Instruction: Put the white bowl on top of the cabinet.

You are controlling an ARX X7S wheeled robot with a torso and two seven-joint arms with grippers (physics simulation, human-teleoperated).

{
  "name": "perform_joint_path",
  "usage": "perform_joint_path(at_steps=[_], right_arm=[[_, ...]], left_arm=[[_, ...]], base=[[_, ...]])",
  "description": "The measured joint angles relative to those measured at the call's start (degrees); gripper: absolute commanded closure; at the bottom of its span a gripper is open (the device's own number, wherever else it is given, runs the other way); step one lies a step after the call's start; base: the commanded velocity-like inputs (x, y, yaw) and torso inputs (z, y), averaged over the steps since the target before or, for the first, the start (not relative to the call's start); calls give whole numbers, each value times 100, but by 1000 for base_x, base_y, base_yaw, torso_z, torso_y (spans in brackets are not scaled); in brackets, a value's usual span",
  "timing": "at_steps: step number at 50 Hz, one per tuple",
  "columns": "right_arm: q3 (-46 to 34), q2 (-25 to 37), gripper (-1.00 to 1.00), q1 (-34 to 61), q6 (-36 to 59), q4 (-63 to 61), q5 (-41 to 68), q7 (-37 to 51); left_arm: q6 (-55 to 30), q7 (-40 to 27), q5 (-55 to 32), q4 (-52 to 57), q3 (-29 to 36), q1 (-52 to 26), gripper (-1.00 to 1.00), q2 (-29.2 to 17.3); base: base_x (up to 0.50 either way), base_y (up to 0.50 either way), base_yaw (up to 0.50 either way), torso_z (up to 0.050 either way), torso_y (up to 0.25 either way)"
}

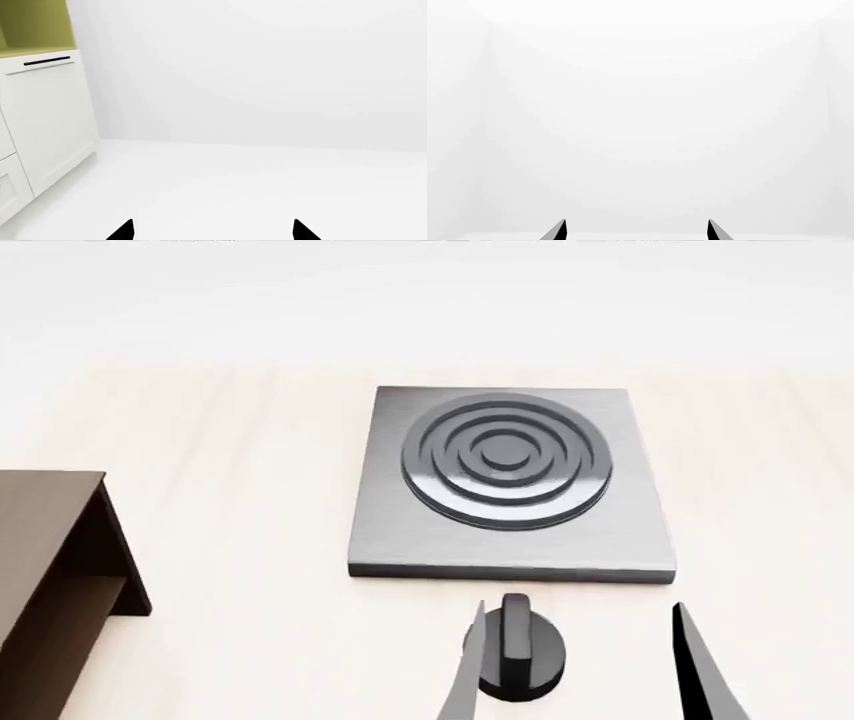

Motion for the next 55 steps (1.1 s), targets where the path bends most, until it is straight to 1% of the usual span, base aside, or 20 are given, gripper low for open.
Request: perform_joint_path(at_steps=[7, 18, 29, 55], right_arm=[[-38, 25, -100, 25, 58, 4, -18, 34], [-67, 54, -100, 54, 88, 8, -47, 110], [-76, 79, -100, 79, 110, 19, -47, 185], [-125, 150, -100, 126, 159, -2, 1, 333]], left_arm=[[4, 5, -1, -3, 10, -8, -100, -2], [-1, 11, -1, -11, 20, -20, -100, -9], [-3, 18, -5, -18, 25, -31, -100, -17], [-8, 23, -13, -25, 32, -34, -100, -19]], base=[[294, -7, 0, 0, 0], [20, 13, 0, 0, 0], [390, 280, 0, 0, 1], [0, 0, 0, 0, 0]])
